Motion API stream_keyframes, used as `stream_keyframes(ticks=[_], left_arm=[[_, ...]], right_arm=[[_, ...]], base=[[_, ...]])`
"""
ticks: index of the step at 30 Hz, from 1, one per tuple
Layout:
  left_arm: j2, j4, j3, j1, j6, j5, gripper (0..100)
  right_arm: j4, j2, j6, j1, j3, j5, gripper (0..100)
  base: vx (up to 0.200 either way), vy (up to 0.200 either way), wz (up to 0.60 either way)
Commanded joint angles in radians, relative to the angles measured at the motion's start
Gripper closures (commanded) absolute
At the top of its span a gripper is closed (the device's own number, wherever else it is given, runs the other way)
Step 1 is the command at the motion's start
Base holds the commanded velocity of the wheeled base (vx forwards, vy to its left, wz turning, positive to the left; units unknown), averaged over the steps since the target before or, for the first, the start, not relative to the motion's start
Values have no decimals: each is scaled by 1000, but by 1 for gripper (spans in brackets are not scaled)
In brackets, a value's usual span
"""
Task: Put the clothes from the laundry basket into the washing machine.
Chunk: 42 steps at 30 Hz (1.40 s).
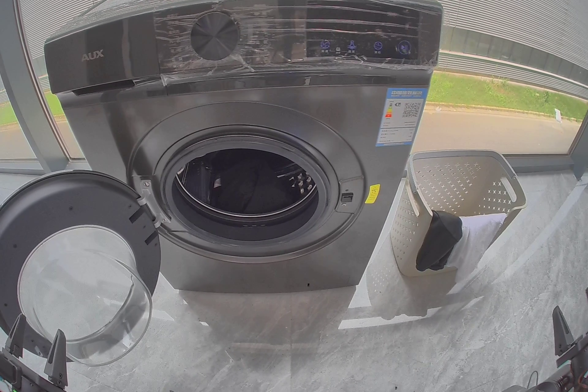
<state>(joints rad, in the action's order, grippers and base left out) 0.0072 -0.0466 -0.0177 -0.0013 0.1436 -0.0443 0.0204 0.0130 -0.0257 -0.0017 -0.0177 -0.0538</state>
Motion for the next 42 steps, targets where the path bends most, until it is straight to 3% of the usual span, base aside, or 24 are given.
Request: stream_keyframes(ticks=[1, 42], left_arm=[[-7, -1, 7, 0, 1, 0, 0], [-7, -4, 8, 0, 1, 0, 0]], right_arm=[[1, -13, -2, 0, 1, 0, 0], [1, -13, -8, 0, 2, 0, 0]], base=[[0, -200, 0], [0, -200, 0]])
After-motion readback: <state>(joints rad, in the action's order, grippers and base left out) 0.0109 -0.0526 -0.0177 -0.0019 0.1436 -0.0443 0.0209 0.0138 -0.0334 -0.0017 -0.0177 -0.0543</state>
